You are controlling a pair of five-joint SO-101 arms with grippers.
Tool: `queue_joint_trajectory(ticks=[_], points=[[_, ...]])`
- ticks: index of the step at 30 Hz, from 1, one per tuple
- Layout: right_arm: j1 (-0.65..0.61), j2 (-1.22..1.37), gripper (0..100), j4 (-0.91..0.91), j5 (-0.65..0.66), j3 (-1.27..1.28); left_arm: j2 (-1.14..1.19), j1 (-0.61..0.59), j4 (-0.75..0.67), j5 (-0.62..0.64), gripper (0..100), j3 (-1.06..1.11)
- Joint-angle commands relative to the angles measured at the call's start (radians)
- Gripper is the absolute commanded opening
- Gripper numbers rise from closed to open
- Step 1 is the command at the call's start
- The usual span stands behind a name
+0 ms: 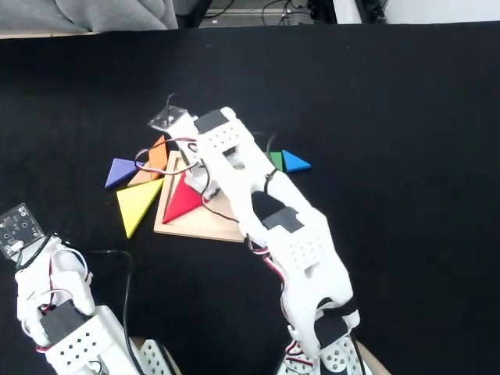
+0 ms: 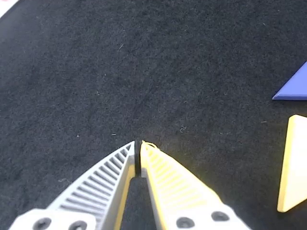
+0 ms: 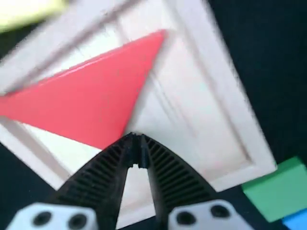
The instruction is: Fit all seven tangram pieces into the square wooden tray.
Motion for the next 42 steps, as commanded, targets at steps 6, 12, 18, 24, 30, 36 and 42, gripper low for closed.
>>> queue_joint_trajectory(ticks=[6, 12, 18, 24, 30, 36, 42], points=[[0.028, -0.016, 1.1, 0.026, 0.005, -0.140, -0.011, 0.005, 0.003, -0.003, 3, 0.018], [0.118, -0.053, 1.1, 0.167, -0.005, -0.139, -0.011, 0.005, 0.003, -0.003, 3, 0.018], [0.190, -0.254, 1.1, 0.267, -0.117, -0.031, -0.011, 0.005, 0.003, -0.003, 3, 0.018], [0.106, -0.668, 1.1, -0.034, -0.201, 0.479, -0.011, 0.005, 0.003, -0.003, 3, 0.018], [0.183, -0.696, 17.8, -0.193, -0.351, 0.719, -0.011, 0.005, 0.003, -0.003, 3, 0.018], [0.149, -0.470, 22.9, -0.164, -0.526, 0.665, -0.011, 0.005, 0.003, -0.003, 3, 0.018], [0.140, -0.312, 22.8, -0.160, -0.601, 0.493, -0.011, 0.005, 0.003, -0.003, 3, 0.018]])
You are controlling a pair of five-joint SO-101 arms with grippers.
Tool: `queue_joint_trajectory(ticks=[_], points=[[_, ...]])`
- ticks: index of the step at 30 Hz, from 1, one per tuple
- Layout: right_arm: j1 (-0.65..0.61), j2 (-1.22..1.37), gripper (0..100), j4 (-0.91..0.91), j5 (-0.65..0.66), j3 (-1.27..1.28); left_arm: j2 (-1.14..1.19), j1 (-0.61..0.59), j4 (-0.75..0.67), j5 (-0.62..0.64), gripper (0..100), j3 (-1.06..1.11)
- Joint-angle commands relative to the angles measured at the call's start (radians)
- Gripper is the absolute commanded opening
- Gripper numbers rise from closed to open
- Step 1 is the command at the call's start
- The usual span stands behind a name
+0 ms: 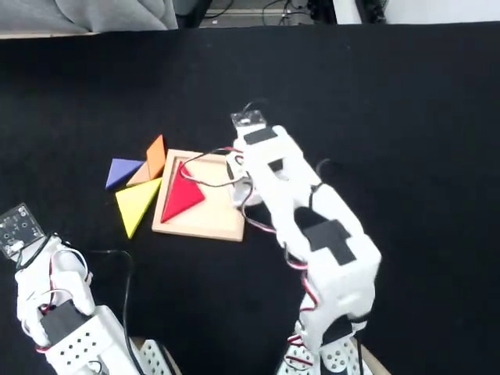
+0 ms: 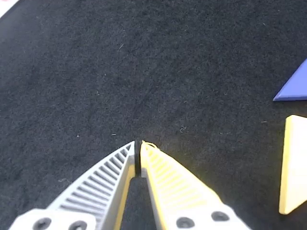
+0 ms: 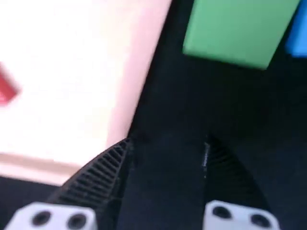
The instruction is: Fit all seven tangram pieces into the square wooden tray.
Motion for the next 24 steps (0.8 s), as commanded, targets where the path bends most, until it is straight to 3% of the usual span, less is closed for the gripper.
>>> queue_joint_trajectory(ticks=[1, 9, 14, 18, 24], points=[[-0.023, 0.041, 22.7, 0.003, -0.044, -0.124, -0.011, 0.005, 0.003, -0.003, 3, 0.018], [-0.043, -0.019, 22.9, 0.106, -0.043, -0.177, -0.011, 0.007, 0.003, -0.003, 3, 0.018], [-0.115, -0.093, 22.7, 0.074, -0.040, -0.170, -0.011, 0.007, 0.003, -0.003, 3, 0.018], [-0.157, -0.013, 22.7, -0.002, -0.041, -0.151, -0.011, 0.007, 0.003, -0.003, 3, 0.018], [-0.094, 0.170, 20.5, 0.020, -0.040, -0.229, -0.011, 0.007, 0.003, -0.003, 3, 0.018]])
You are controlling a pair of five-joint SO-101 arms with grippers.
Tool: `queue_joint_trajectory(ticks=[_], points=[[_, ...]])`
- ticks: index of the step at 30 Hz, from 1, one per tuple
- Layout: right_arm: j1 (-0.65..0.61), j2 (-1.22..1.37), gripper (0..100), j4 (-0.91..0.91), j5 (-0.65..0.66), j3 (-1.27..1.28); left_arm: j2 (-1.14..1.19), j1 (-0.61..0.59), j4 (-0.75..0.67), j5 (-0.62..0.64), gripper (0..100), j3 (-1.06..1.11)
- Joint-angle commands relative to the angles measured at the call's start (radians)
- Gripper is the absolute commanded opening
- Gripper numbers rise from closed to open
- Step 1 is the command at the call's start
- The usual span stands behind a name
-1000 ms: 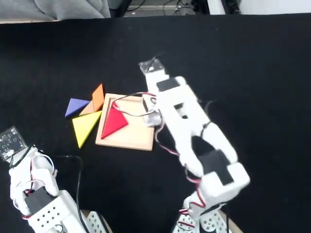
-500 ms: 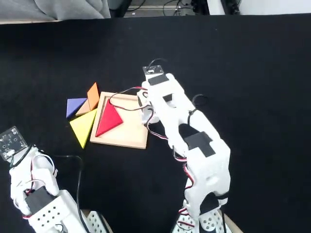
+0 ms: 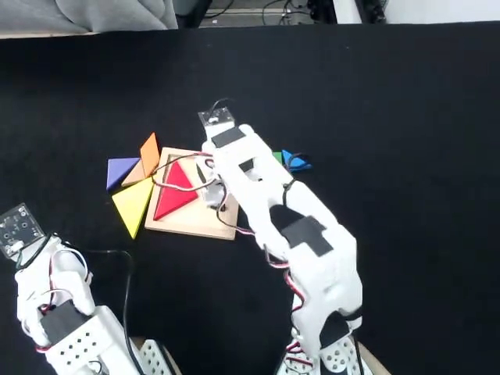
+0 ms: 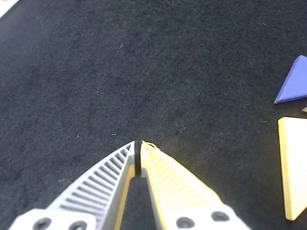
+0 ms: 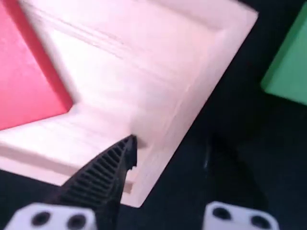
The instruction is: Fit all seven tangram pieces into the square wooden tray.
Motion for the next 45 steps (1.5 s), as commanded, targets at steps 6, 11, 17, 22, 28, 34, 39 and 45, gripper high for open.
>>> queue_joint_trajectory(ticks=[6, 11, 17, 22, 28, 34, 39, 45], points=[[0.043, 0.062, 3.1, 0.051, -0.005, -0.099, -0.011, 0.007, 0.003, -0.003, 3, 0.018], [0.091, 0.062, 1.0, 0.094, 0.106, -0.099, -0.011, 0.007, 0.003, -0.003, 3, 0.018], [0.199, 0.061, 1.0, 0.153, 0.265, -0.097, -0.011, 0.007, 0.003, -0.003, 3, 0.018], [0.196, 0.056, 1.0, 0.181, 0.367, -0.104, -0.011, 0.007, 0.003, -0.003, 3, 0.018], [0.201, -0.116, 1.1, 0.193, 0.437, -0.039, -0.011, 0.007, 0.003, -0.003, 3, 0.018], [0.199, -0.389, 4.9, 0.175, 0.439, 0.033, -0.011, 0.008, 0.003, -0.003, 3, 0.018], [0.183, -0.392, 28.3, 0.210, 0.439, 0.045, -0.011, 0.008, 0.002, -0.003, 3, 0.018], [0.155, -0.272, 25.6, 0.213, 0.440, 0.077, -0.011, 0.008, 0.002, -0.003, 3, 0.018]])
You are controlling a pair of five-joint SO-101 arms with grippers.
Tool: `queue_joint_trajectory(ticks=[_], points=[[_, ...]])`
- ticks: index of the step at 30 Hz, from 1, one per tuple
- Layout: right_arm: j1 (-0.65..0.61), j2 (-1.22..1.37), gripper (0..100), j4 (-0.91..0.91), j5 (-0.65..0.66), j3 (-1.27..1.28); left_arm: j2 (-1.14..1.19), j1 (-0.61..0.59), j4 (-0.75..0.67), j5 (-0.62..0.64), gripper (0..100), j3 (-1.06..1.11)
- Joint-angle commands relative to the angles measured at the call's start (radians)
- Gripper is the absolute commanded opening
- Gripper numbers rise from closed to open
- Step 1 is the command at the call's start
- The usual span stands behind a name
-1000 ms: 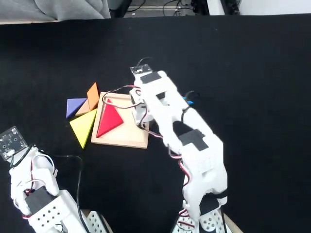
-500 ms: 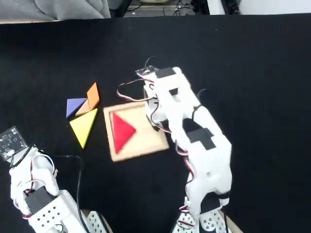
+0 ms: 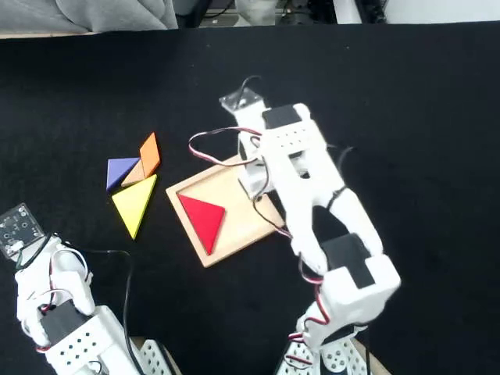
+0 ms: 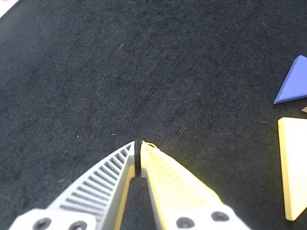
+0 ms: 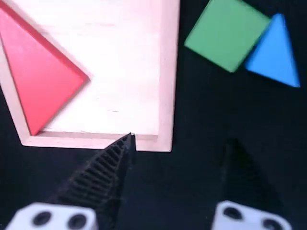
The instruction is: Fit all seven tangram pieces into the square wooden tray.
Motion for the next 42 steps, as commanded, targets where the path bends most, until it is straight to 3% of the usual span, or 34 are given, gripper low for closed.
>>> queue_joint_trajectory(ticks=[1, 7, 10, 14, 30, 36, 42], points=[[-0.017, 0.019, 23.5, 0.011, 0.006, -0.012, -0.011, 0.008, 0.002, -0.003, 3, 0.018], [0.133, -0.050, 20.9, -0.044, 0.166, -0.107, -0.011, 0.008, 0.002, -0.003, 3, 0.018], [0.229, -0.035, 20.8, -0.123, 0.358, -0.110, -0.011, 0.008, 0.002, -0.003, 3, 0.018], [0.233, 0.059, 20.9, -0.124, 0.611, -0.096, -0.011, 0.008, 0.002, -0.003, 3, 0.018], [0.262, 0.390, 21.2, -0.101, 0.736, -0.446, -0.011, 0.008, 0.002, -0.003, 3, 0.018], [0.265, 0.529, 32.3, -0.009, 0.766, -0.624, -0.011, 0.008, 0.002, -0.003, 3, 0.018], [0.279, 0.633, 23.6, 0.020, 0.767, -0.757, -0.011, 0.008, 0.002, -0.003, 3, 0.018]])
